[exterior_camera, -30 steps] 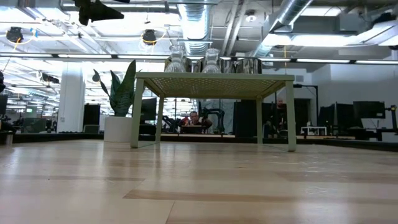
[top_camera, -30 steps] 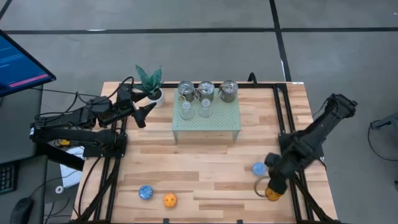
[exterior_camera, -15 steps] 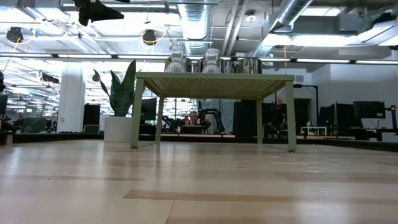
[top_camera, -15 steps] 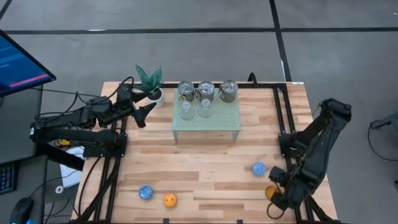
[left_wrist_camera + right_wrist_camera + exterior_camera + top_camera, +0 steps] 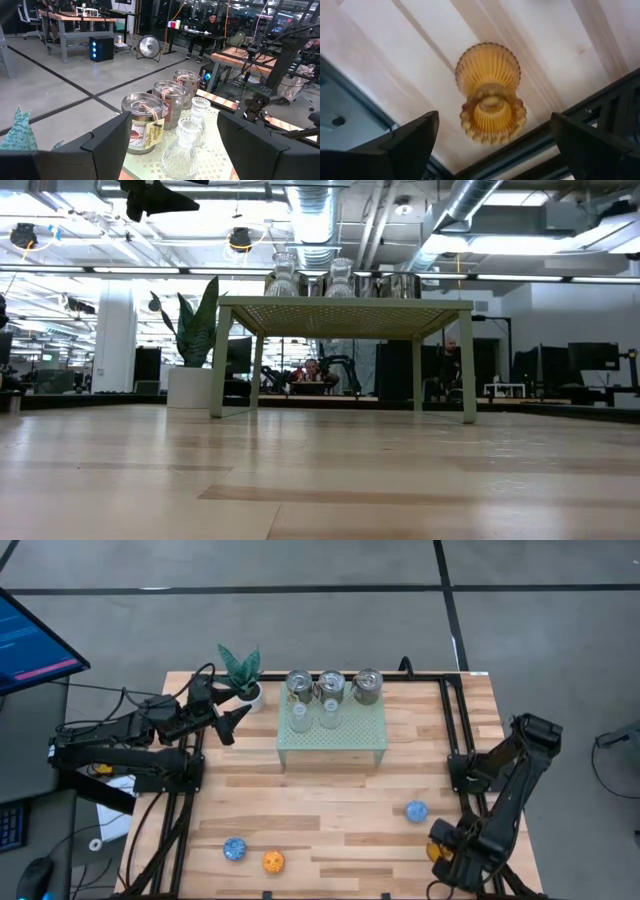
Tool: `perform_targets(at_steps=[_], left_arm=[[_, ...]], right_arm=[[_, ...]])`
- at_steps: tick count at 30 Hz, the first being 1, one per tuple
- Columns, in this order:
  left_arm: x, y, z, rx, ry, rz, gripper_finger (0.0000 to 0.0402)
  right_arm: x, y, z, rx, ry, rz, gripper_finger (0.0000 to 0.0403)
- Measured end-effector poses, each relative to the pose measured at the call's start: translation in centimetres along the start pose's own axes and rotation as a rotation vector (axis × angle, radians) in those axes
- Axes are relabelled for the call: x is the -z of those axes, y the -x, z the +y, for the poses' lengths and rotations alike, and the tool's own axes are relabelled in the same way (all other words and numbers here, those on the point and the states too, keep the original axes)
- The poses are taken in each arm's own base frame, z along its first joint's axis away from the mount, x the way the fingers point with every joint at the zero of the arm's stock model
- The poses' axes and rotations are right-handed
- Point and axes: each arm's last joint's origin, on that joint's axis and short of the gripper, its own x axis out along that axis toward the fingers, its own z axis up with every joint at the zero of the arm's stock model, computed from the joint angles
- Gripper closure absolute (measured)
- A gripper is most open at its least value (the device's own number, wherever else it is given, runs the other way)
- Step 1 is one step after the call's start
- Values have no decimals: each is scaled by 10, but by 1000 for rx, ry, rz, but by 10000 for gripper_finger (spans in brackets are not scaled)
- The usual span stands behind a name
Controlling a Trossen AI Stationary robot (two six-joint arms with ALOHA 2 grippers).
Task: Pick & Place candle stick holders
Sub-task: Put the brown glass candlestick on the shelf
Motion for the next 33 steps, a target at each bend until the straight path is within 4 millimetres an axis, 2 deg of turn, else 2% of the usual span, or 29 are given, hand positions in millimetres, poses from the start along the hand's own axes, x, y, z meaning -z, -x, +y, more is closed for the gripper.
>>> perform_targets(at_steps=[6,10,18,25,33], left_arm=[[0,0,0,0,0,0,105],[0,0,0,0,0,0,105],[0,0,0,0,0,0,105],[0,0,0,0,0,0,105],[0,0,0,0,0,0,105]], right_arm=[[0,-9,5,16,0,-36,35],[0,-15,10,12,0,-37,59],[0,-17,13,-8,2,-33,144],[0,-17,13,-6,-1,-30,250],[-11,-16,14,-11,-3,-60,250]])
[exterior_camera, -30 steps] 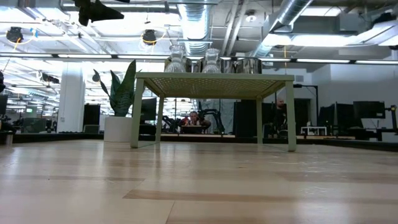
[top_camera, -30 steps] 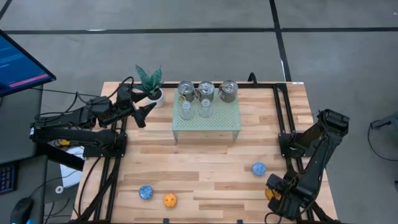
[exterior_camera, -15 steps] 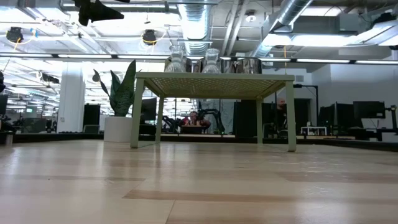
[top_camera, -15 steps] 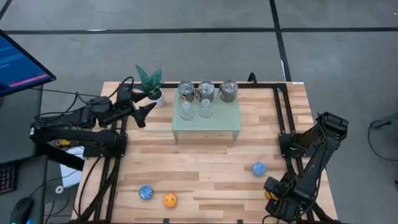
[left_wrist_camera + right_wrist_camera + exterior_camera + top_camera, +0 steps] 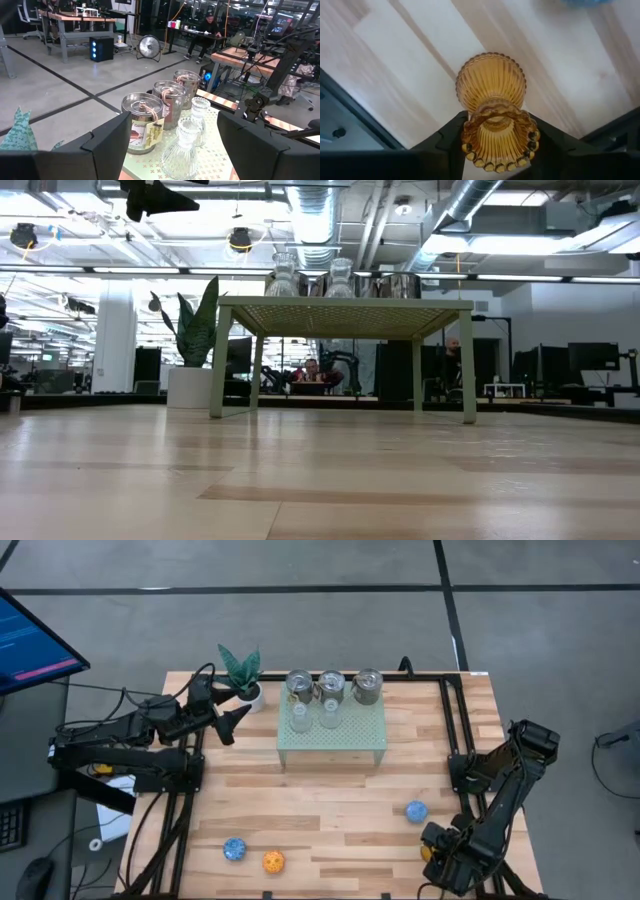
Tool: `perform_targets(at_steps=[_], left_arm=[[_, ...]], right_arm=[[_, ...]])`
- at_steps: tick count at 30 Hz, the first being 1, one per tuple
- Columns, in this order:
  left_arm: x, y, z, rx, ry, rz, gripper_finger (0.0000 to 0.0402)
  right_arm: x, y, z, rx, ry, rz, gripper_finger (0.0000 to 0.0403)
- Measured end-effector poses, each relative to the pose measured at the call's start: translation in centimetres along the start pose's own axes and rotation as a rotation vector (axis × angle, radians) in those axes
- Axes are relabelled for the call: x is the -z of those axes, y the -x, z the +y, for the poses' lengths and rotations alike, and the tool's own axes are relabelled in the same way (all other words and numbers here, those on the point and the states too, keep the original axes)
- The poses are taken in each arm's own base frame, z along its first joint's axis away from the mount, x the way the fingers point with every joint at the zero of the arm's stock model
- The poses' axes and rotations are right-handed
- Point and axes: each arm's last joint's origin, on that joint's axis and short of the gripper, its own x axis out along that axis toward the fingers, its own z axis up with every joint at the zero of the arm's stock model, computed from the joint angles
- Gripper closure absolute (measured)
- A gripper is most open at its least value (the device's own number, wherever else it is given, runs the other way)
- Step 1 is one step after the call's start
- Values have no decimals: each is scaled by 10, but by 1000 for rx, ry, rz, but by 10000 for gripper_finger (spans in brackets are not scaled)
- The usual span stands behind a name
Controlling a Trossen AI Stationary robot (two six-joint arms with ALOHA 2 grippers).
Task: Pick & Place candle stick holders
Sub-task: Put the brown glass candlestick on the shelf
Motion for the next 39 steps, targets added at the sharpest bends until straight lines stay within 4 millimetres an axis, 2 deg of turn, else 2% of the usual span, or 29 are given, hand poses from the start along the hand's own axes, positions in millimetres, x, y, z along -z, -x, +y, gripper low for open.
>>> perform_targets(at_steps=[5,9,15,24,30,39], left_arm=[[0,0,0,0,0,0,105],[0,0,0,0,0,0,105],[0,0,0,0,0,0,105],[0,0,0,0,0,0,105],[0,0,0,0,0,0,105],[0,0,0,0,-1,2,105]], right_arm=[[-14,0,1,5,1,-44,233],[-28,-1,1,8,23,-77,250],[-53,-1,2,6,75,-105,250],[-102,-2,1,-22,155,-153,250],[-140,-2,-7,-29,212,-178,250],[-182,22,-28,-95,244,-265,250]])
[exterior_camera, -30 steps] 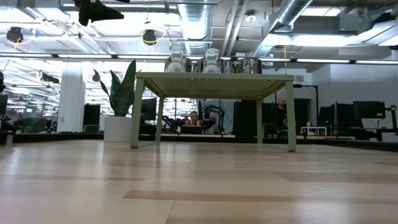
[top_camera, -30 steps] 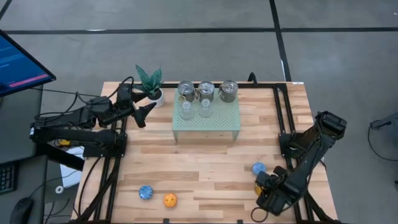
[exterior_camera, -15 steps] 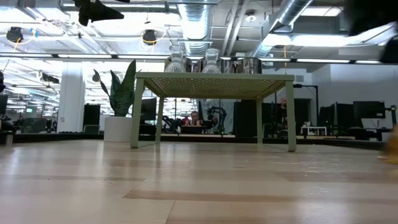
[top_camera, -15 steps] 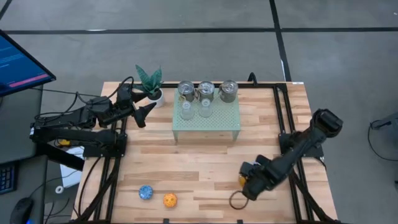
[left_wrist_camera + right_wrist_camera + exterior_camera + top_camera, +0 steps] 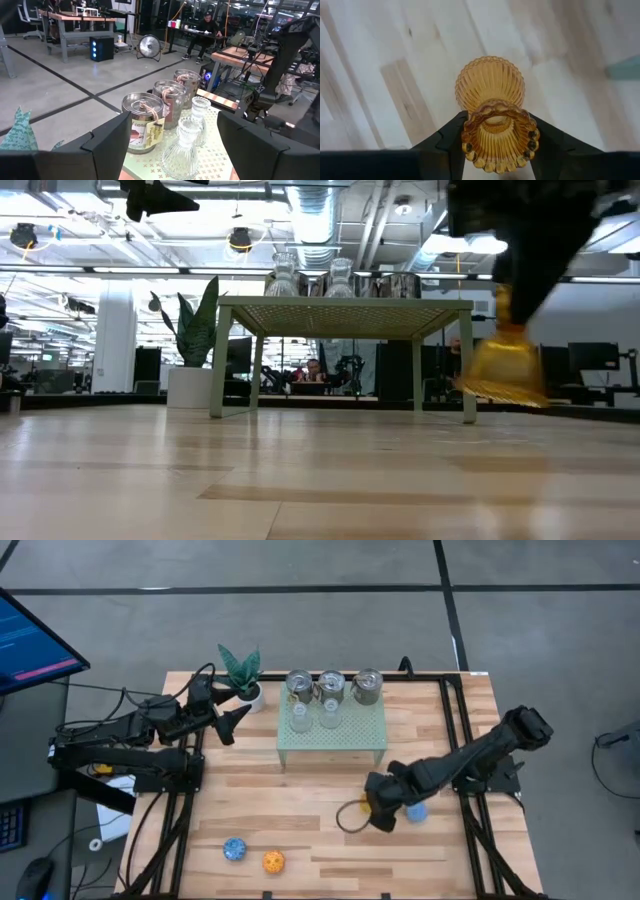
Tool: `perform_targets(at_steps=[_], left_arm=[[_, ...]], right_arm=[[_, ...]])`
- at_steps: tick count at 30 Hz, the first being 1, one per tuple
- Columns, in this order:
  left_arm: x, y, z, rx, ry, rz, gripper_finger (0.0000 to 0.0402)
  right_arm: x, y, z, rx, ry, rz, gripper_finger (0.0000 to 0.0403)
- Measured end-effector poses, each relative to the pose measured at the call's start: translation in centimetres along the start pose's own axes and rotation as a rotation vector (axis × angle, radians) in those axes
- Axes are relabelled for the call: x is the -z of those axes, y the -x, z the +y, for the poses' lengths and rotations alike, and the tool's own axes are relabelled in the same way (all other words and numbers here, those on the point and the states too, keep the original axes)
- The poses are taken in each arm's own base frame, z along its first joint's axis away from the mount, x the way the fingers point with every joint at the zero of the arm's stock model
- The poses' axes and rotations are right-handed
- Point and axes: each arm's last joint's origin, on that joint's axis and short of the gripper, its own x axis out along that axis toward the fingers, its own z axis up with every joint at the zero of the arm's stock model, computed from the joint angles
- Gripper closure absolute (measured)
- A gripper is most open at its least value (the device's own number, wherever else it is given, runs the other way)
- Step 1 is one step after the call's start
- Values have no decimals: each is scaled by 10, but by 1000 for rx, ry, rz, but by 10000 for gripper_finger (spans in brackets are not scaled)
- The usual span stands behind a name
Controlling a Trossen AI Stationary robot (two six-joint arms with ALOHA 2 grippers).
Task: Pick & Place candle stick holders
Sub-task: Put the brown glass candlestick on the shelf
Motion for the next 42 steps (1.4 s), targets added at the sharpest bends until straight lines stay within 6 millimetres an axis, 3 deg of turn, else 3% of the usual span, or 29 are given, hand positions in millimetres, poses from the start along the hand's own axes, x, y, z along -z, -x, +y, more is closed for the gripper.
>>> perform_targets(at_steps=[13,22,32,42], left_arm=[[0,0,0,-1,-2,3,105],[0,0,0,-1,-2,4,105],[0,0,0,-1,-2,5,105],[1,0,0,-1,25,5,105]], right_arm=[[-23,58,-40,-217,-132,-163,249],[-27,106,-85,-291,-188,-356,249],[-34,120,-136,-214,-214,-436,248],[-60,148,-164,-99,-146,-457,248]])
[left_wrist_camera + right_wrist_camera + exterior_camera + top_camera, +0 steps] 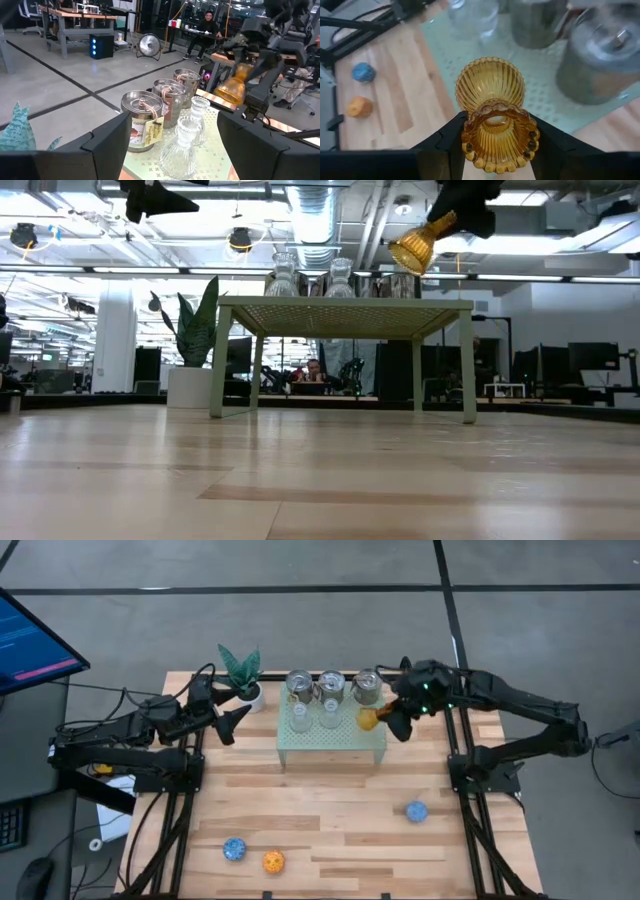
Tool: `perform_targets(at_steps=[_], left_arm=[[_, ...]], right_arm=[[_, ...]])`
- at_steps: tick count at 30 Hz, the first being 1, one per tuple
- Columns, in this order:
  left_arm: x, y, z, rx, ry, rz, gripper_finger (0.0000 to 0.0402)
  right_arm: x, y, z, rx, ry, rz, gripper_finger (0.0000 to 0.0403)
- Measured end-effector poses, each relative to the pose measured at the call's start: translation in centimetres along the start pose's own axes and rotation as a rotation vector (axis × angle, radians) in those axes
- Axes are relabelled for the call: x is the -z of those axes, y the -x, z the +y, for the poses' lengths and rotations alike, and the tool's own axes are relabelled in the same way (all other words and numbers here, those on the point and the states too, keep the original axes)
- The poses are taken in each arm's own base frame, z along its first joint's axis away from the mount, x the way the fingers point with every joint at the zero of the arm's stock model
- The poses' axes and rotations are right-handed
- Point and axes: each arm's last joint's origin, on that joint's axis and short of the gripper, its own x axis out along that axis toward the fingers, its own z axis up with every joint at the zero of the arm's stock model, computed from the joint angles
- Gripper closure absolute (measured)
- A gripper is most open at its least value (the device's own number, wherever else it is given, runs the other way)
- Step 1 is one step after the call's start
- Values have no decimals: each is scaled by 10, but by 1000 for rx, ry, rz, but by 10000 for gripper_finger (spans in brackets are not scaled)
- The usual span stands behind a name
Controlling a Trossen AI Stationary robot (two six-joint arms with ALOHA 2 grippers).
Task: Pick & Place candle stick holders
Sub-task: Put the brown glass candlestick on the shelf
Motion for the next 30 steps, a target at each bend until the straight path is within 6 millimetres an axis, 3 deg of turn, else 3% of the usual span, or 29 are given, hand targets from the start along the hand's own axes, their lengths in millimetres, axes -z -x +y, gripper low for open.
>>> perform_targets(at_steps=[5,17,23,30], left_arm=[[0,0,0,0,6,0,105],[0,0,0,0,42,1,105],[0,0,0,0,48,2,105],[0,0,0,0,50,1,105]], right_arm=[[-13,-8,-7,56,30,97,248],[-30,-66,-4,92,125,306,248],[-46,-71,-2,145,171,315,248],[-48,-70,-4,197,192,407,248]])
